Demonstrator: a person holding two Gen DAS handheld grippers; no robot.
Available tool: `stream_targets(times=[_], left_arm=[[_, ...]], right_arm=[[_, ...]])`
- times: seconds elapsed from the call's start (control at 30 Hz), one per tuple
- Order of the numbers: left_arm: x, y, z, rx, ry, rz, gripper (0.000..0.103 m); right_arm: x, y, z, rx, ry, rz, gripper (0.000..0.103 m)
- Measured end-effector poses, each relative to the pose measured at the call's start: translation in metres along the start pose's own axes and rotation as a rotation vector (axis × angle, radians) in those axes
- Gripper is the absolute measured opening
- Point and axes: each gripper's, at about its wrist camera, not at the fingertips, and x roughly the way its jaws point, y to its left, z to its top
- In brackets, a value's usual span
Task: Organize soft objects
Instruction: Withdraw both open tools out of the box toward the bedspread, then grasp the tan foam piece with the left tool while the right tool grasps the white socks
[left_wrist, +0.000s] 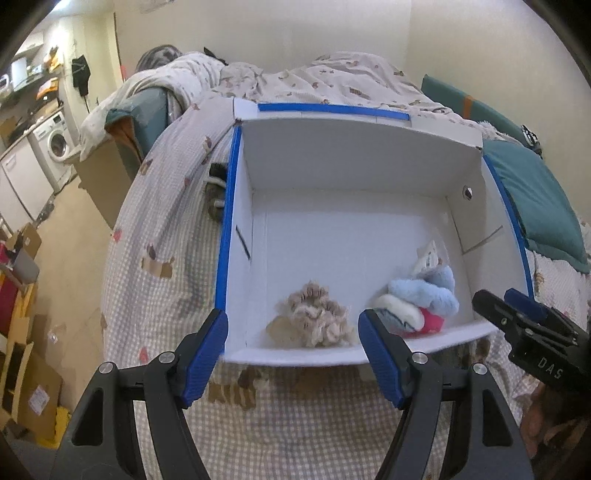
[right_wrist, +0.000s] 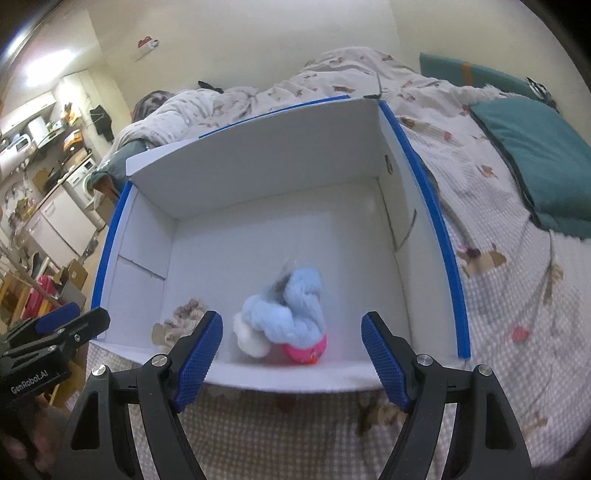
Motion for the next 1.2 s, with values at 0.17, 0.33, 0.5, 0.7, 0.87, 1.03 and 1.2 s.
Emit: stream_targets(times=[0.17, 0.33, 0.5, 0.7, 0.87, 1.03, 1.2], left_arm=[[-0.01, 0.005, -0.013, -0.021, 0.001, 0.001, 0.071], [-0.018, 0.015, -0.025, -0.047, 0.003, 0.018, 0.071], [-0.02, 0.029, -0.04, -0.104, 0.032, 0.034, 0.071], [-0.006, 0.036, -0.069, -0.17, 0.127, 0.037, 0.07], [0.016, 0.016, -0.088, -0.143, 0.22, 0.004, 0.071], [0.031, -0.002, -0.093, -0.075, 0.245, 0.011, 0.07], [0.051, -0.013, -0.093, -0.056, 0.276, -0.01, 0.069]], right_arm=[[-0.013, 0.004, -0.011, 0.0, -0.02, -0.01, 0.082], [-0.026, 0.007, -0.025, 0.009, -0.023, -0.007, 0.082], [-0.033, 0.005, -0.04, 0.047, 0.003, -0.002, 0.082], [-0.022, -0.007, -0.07, 0.161, 0.102, -0.016, 0.082], [-0.004, -0.004, -0.093, 0.179, 0.201, -0.025, 0.082], [-0.002, 0.001, -0.096, 0.156, 0.206, -0.025, 0.082], [0.003, -0.01, -0.097, 0.225, 0.235, -0.009, 0.082]])
